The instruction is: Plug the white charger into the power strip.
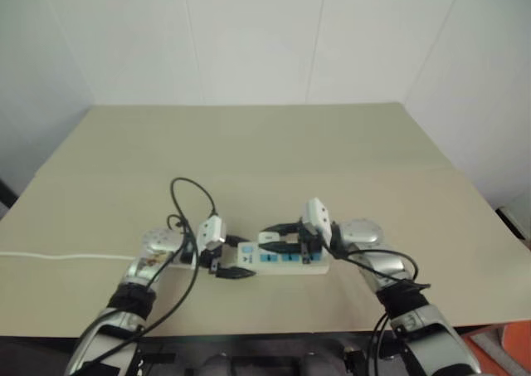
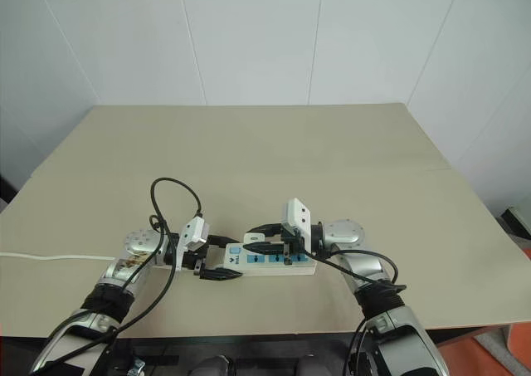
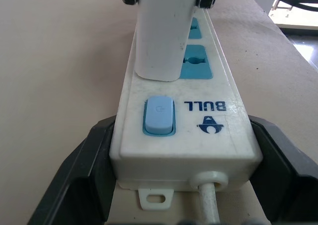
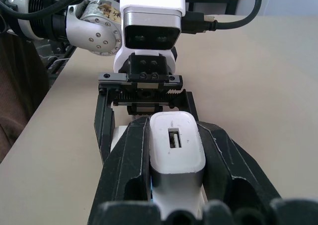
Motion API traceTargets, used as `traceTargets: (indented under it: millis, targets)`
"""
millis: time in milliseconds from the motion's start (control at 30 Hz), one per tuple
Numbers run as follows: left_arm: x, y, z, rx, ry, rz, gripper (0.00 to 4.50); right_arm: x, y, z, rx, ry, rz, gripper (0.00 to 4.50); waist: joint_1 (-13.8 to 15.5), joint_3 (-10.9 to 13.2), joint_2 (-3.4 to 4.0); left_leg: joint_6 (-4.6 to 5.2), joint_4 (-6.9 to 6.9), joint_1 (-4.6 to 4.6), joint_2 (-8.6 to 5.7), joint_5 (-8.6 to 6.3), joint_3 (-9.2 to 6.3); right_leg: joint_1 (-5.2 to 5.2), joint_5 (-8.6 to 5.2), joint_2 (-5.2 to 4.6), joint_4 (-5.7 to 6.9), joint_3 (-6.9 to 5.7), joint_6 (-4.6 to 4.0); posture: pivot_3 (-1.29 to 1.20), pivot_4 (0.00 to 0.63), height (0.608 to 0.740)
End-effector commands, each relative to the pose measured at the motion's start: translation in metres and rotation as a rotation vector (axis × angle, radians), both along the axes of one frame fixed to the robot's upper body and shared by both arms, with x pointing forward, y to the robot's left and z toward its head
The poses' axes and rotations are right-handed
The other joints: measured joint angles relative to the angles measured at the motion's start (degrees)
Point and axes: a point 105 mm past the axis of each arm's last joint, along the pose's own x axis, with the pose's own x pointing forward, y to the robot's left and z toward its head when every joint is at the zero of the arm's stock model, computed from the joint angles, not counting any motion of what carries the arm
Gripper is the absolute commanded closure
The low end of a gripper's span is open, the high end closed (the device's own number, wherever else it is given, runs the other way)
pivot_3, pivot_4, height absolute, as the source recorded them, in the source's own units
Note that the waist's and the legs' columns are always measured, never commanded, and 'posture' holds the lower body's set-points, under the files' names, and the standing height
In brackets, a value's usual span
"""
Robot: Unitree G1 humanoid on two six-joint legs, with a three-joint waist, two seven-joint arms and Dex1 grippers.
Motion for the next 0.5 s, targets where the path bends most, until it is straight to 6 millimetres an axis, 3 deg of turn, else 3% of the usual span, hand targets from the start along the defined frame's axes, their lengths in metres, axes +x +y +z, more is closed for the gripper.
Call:
traceTargets:
  millis: [33, 500]
  targets:
    - [-0.0041, 0.0041, -0.0111, 0.049, 0.04, -0.013, 1.23, -0.0034, -0.0069, -0.0274, -0.103, 0.073, -0.02, 3.32, -0.01, 0.0, 0.0, 0.0, 0.0, 0.0, 0.0, 0.0, 0.0, 0.0, 0.0, 0.0, 0.0, 0.0, 0.0, 0.0, 0.15, 0.74]
    - [-0.0062, 0.0046, -0.0121, 0.047, 0.044, -0.013, 1.23, -0.0055, -0.0038, -0.0249, -0.095, 0.071, -0.008, 3.32, 0.06, 0.0, 0.0, -0.01, -0.02, 0.0, 0.23, -0.01, 0.02, -0.05, -0.03, 0.26, -0.02, 0.01, -0.06, 0.0, 0.15, 0.74]
